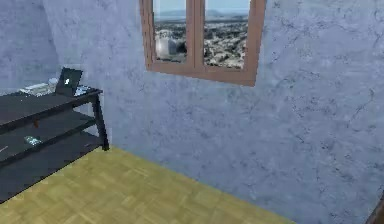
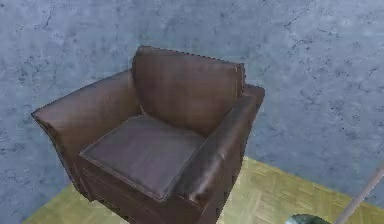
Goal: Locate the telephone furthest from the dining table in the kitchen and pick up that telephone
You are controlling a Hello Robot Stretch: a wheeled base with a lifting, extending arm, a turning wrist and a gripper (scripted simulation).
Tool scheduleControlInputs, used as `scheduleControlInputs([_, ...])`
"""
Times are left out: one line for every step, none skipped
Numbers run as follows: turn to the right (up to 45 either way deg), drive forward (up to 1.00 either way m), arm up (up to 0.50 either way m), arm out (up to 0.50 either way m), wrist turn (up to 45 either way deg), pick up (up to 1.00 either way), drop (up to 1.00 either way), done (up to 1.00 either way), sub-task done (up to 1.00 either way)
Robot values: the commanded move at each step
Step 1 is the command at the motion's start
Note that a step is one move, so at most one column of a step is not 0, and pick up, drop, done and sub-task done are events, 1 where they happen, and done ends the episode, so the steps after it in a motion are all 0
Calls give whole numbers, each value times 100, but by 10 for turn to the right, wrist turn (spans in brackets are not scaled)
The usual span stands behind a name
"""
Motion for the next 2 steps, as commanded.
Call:
scheduleControlInputs([-450,0,0,0,0,0,0,0,0])
scheduleControlInputs([-450,0,0,0,0,0,0,0,0])
